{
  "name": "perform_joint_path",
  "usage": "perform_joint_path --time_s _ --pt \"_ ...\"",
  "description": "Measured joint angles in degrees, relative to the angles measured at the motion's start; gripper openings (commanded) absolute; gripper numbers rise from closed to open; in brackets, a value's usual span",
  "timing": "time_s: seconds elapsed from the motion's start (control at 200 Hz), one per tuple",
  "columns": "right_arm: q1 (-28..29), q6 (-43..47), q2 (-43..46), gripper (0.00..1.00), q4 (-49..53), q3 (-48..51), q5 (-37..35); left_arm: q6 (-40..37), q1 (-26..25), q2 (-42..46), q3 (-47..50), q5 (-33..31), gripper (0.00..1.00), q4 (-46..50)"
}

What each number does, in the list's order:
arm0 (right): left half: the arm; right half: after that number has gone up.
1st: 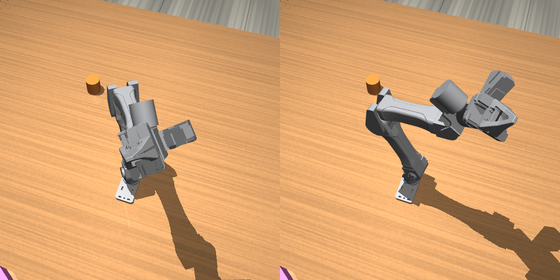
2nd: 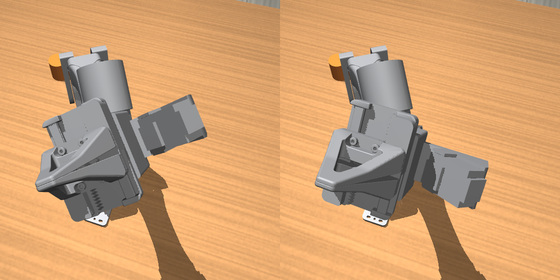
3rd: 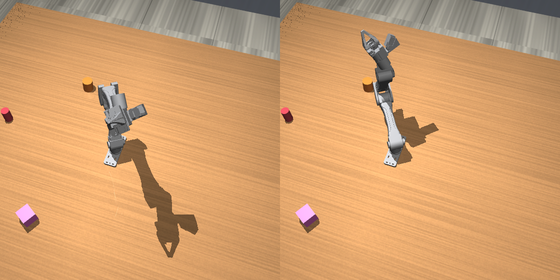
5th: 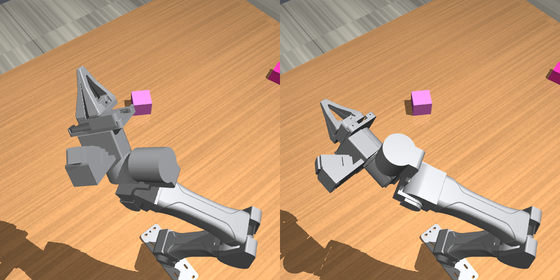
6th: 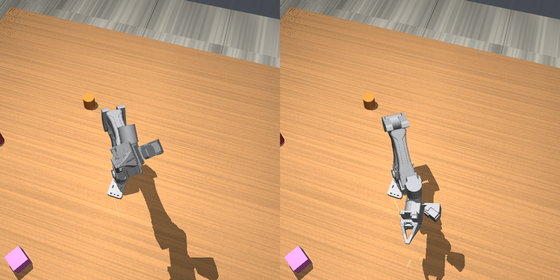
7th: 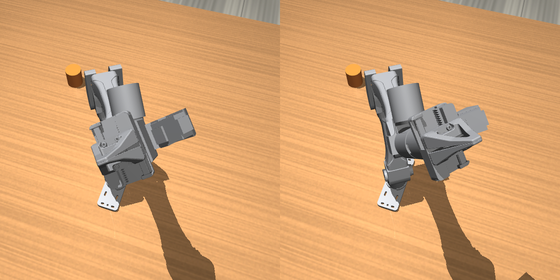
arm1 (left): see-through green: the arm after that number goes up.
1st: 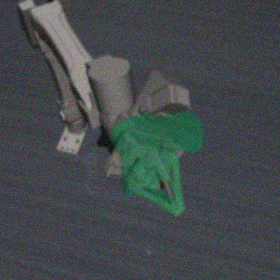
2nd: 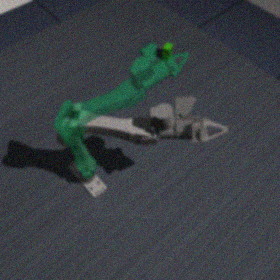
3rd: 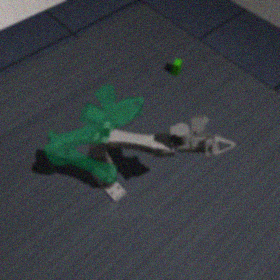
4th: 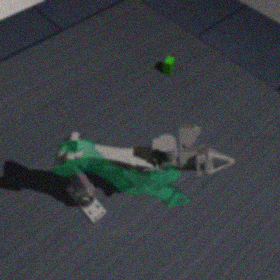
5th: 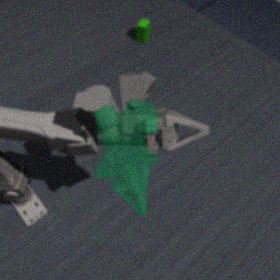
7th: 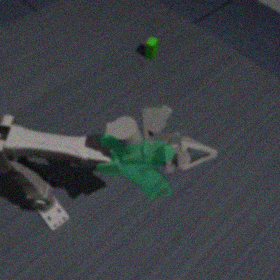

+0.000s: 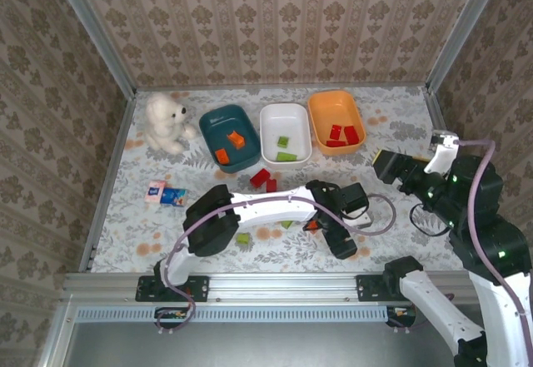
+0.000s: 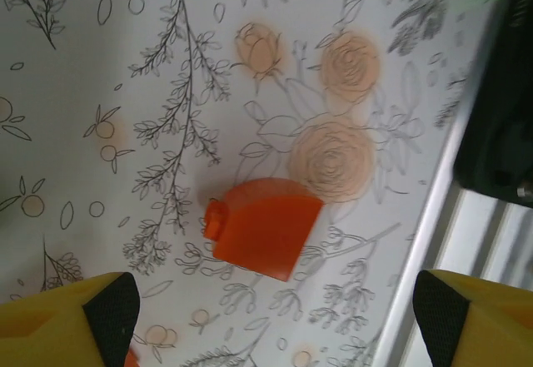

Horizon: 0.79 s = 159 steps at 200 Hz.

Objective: Sort the legos into containers by color

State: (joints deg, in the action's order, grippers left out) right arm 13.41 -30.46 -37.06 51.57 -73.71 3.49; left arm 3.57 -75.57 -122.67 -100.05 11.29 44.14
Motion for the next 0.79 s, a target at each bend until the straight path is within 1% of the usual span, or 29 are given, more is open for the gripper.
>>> perform_joint_path --time_s 0.255,0.36,0.43,0.535,0.64,0.675,0.795 --pt "0.0 0.0 0.9 0.87 3.2 -1.0 0.0 -3.1 -0.8 -4.2 -3.0 -2.4 0.89 0.8" --pt "0.0 0.0 0.7 0.87 3.9 -1.4 0.0 -3.5 -1.1 -5.4 -3.8 -3.0 0.87 0.9" --pt "0.0 0.0 0.6 0.87 4.1 -1.4 0.0 -3.7 -1.2 -6.1 -4.2 -3.4 0.83 0.9" --pt "0.0 0.0 0.1 0.86 4.2 -1.5 0.0 -3.9 -1.3 -6.9 -4.7 -3.7 0.71 0.9" --pt "0.0 0.0 -0.7 0.86 4.2 -1.5 0.0 -3.9 -1.3 -7.8 -5.1 -3.7 0.63 0.8" --pt "0.0 0.0 -0.9 0.86 4.2 -1.5 0.0 -4.0 -1.3 -8.1 -5.1 -3.7 0.61 0.7" --pt "0.0 0.0 -1.7 0.86 4.3 -1.5 0.0 -3.8 -1.3 -8.2 -5.3 -4.1 0.50 0.5"
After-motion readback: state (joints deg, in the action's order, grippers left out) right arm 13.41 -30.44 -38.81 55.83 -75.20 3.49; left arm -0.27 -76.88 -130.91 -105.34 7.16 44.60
